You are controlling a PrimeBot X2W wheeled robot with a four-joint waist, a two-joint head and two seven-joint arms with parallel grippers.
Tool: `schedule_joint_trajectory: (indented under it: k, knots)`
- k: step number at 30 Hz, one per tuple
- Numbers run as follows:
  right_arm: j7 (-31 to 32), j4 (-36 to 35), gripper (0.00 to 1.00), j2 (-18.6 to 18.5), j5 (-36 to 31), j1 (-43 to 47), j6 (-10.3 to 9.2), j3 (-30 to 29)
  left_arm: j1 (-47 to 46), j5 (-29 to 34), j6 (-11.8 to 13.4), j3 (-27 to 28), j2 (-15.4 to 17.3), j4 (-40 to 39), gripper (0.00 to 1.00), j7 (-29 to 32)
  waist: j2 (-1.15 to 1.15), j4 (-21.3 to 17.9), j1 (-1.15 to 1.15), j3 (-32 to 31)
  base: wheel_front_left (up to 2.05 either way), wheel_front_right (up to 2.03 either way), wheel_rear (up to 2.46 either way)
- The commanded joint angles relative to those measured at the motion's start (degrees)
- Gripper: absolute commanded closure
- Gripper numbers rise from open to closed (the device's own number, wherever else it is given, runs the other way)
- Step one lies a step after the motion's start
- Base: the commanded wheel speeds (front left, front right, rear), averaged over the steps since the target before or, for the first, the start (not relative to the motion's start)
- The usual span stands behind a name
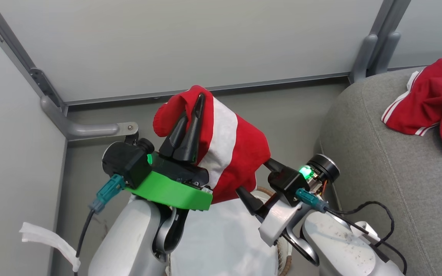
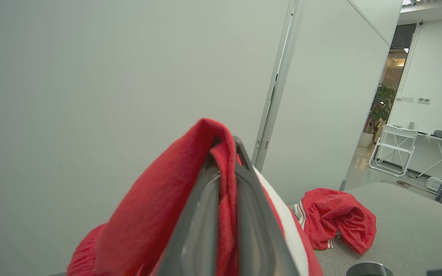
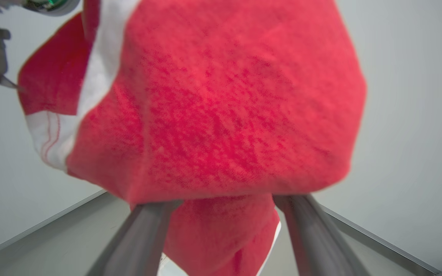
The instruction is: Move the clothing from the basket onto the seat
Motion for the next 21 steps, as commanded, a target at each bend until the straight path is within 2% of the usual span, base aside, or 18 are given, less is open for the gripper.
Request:
schedule_joint_trajectory:
  k: [1,12,13,14,15,21]
  knots:
    - [-0.1,0.3,0.0,0.1,0.3,-0.5,-0.08,0.4,0.5,-0.4,-0.1,-0.4,0.1,0.0,1.0,0.0,0.0,0.5,0.0,0.0,0.0,0.0,0.0]
    - [-0.1,1.0,0.0,1.0,-0.6,-3.3,-0.08,1.4,-0.8,-1.7,-0.1,-4.5,0.1,0.2,1.0,0.0,0.0,1.7,0.0,0.8,0.0,0.0,0.0]
    - [-0.1,1.0,0.1,1.1,-0.5,-3.5,-0.08,1.4,-0.9,-1.8,-0.1,-4.7,0.1,0.3,1.0,0.0,0.0,1.7,0.0,0.9,0.0,0.0,0.0]
    - [-0.1,0.8,0.76,1.2,-0.3,-3.5,-0.08,1.2,-1.0,-1.9,-0.1,-4.8,0.1,0.4,1.0,0.0,0.0,1.8,0.0,1.0,0.0,0.0,0.0]
    - [-0.1,0.7,1.0,1.2,0.0,-3.5,-0.08,1.1,-1.1,-1.9,-0.1,-4.8,0.1,0.5,1.0,0.0,0.0,1.8,0.0,1.1,0.0,0.0,0.0]
    - [-0.1,0.1,1.0,1.2,1.7,-2.9,-0.08,0.3,-1.2,-1.8,-0.1,-4.5,0.1,1.1,1.0,0.0,0.0,1.7,0.0,1.4,0.0,0.0,0.0]
